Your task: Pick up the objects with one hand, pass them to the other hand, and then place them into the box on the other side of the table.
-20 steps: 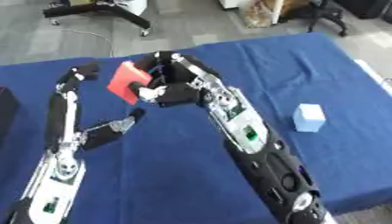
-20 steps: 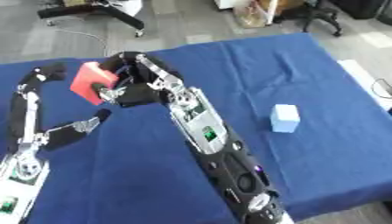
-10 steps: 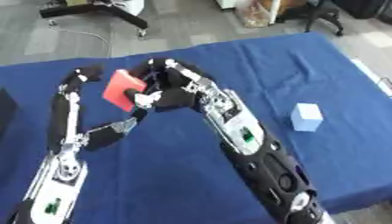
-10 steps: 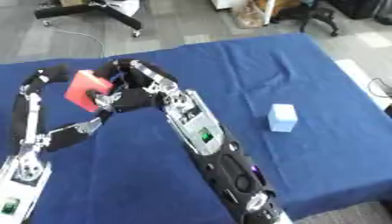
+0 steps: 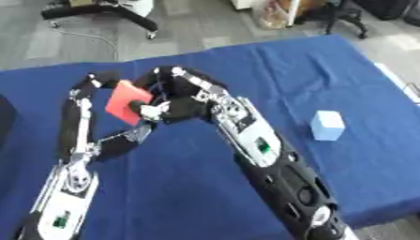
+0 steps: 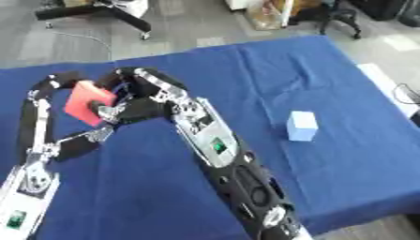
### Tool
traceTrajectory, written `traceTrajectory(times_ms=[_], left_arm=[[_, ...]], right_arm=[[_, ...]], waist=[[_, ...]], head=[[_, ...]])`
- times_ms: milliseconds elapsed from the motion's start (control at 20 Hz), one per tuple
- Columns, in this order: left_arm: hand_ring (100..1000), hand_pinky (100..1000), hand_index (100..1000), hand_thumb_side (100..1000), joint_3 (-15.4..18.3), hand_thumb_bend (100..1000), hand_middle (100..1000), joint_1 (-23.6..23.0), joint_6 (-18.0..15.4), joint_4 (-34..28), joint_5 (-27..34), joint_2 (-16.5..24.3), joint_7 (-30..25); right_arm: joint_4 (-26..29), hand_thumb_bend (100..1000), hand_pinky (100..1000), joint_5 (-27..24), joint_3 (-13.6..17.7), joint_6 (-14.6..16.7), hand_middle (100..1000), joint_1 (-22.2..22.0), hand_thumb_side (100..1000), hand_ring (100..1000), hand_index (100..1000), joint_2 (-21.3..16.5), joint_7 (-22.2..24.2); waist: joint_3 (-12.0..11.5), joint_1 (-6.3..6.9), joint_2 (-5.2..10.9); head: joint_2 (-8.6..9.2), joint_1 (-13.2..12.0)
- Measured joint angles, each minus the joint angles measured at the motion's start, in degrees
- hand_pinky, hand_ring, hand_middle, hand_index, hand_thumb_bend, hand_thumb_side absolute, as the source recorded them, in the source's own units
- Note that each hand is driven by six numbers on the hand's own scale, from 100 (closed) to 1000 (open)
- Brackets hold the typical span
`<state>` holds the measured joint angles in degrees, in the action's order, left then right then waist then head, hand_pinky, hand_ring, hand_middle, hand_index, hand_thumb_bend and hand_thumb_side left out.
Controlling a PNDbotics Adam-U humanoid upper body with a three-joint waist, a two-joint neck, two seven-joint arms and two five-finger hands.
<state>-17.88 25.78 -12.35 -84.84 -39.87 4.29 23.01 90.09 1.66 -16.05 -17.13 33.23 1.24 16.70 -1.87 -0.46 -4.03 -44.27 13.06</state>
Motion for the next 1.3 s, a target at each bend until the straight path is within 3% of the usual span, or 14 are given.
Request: traceTrajectory(times_ms=[150,350,500,800,1000,1300], left_arm=[[619,784,782,229,0.0,420,614,0.0,0.0,0.0,0.0,-0.4,0.0],[607,776,770,223,-0.6,161,602,0.0,0.0,0.3,0.1,-0.4,0.1],[605,773,767,205,-0.9,100,601,0.0,0.2,0.3,0.4,-0.7,0.6],[591,761,746,188,-1.1,100,587,0.0,0.3,0.3,0.8,-0.8,1.5],[574,747,725,245,-1.2,100,574,0.0,0.4,0.3,0.8,-0.9,2.8],[567,739,717,263,-1.4,100,570,-0.1,0.7,0.4,0.8,-0.9,5.2]], right_arm=[[0.0,100,599,-0.2,0.0,-0.2,453,0.0,100,583,562,0.0,0.2],[0.0,100,598,-0.4,-0.2,-0.4,454,0.1,100,583,562,0.1,0.4],[0.0,100,599,-0.5,-0.3,-0.5,454,0.4,100,582,562,0.4,0.5],[0.0,102,600,-0.8,-0.2,-0.7,458,0.5,100,583,567,0.4,0.6],[-0.1,100,601,-1.0,-0.1,-0.9,462,0.5,100,584,573,0.5,0.8],[-0.4,107,605,-1.0,0.1,-1.1,468,0.6,117,588,584,0.7,1.3]], waist=[[0.1,0.00,0.00],[0.1,0.00,0.00],[0.2,0.00,0.00],[0.2,0.00,0.00],[0.2,0.00,0.00],[0.3,0.00,0.00]], head=[[0.00,0.0],[0.00,0.1],[0.00,0.2],[0.00,0.3],[0.00,0.6],[0.00,0.8]])
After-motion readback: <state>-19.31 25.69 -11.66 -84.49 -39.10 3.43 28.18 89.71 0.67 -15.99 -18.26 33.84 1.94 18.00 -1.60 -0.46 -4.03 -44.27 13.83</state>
